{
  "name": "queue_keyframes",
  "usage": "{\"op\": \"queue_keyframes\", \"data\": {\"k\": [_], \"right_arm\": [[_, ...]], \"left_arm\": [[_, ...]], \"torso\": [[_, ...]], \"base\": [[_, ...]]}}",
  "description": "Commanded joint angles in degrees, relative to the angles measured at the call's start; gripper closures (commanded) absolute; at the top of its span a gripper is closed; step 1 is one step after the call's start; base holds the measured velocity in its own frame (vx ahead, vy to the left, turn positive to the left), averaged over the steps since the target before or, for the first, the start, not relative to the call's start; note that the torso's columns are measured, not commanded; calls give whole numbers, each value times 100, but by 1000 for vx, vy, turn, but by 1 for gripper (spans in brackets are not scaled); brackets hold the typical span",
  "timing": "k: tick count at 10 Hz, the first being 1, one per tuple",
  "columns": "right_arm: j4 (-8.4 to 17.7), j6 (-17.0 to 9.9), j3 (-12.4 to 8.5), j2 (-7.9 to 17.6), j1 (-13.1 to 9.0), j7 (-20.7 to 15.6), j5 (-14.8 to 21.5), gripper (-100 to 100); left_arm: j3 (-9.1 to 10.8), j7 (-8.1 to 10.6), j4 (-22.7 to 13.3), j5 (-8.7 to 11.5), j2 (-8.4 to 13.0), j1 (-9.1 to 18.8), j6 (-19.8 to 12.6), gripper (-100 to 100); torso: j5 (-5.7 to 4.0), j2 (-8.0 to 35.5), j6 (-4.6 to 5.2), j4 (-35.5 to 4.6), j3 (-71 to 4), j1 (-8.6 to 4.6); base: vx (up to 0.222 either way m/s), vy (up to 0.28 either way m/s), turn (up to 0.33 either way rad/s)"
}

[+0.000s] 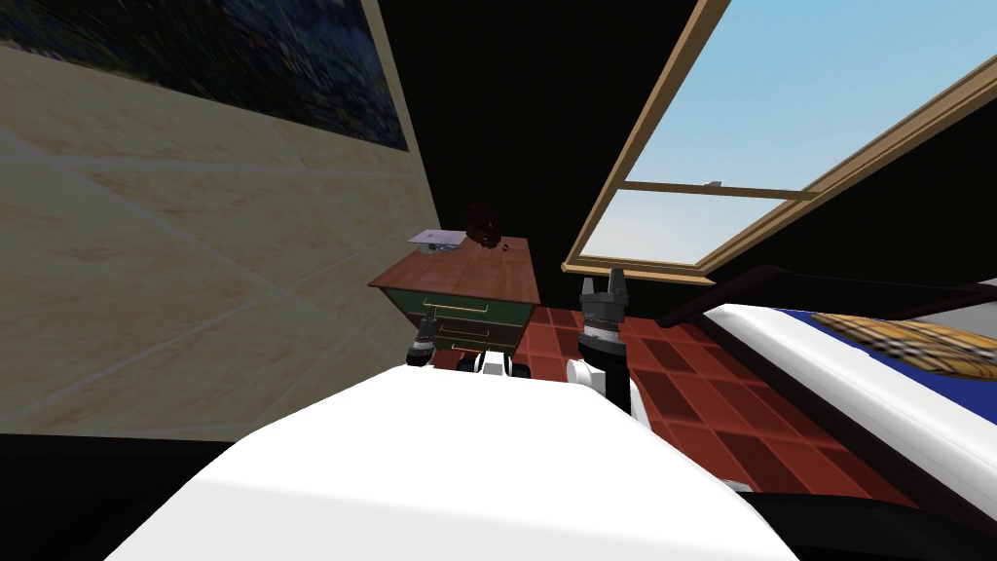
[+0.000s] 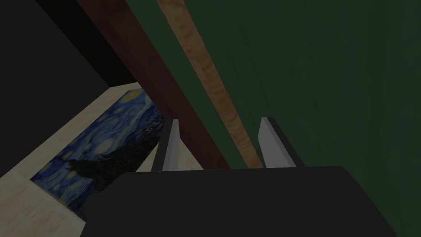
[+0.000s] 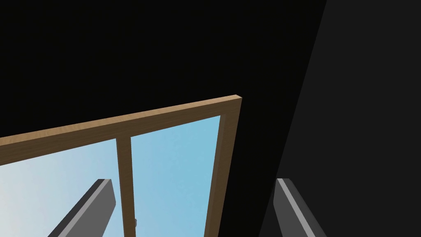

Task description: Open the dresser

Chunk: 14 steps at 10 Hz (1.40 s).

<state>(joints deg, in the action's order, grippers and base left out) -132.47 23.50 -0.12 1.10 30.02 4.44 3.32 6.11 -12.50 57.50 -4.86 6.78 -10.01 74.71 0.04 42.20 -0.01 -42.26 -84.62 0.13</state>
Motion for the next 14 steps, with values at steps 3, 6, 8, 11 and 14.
{"op": "queue_keyframes", "data": {"k": [3,6,8,11,14], "right_arm": [[0,0,0,0,0,0,0,0],[0,0,1,-1,-3,0,0,0],[1,-1,1,-1,-3,0,0,0],[0,0,1,-1,-2,0,0,0],[0,-1,0,0,-3,0,0,0]], "left_arm": [[-30,-87,-143,-30,-101,-180,357,100],[-14,56,83,-10,37,-74,29,100],[1,156,229,5,135,5,-204,100],[-22,194,263,-5,146,-116,-192,100],[-46,247,323,-12,172,-208,-211,100]], "torso": [[-2,5,5,6,6,-24],[-10,60,1,-16,36,-32],[-27,53,2,-33,25,-44],[-29,27,3,-24,7,-46],[-35,67,-7,-46,31,-33]], "base": [[24,27,-10],[-169,-39,38],[-222,-45,44],[-146,-7,30],[-184,9,15]]}}
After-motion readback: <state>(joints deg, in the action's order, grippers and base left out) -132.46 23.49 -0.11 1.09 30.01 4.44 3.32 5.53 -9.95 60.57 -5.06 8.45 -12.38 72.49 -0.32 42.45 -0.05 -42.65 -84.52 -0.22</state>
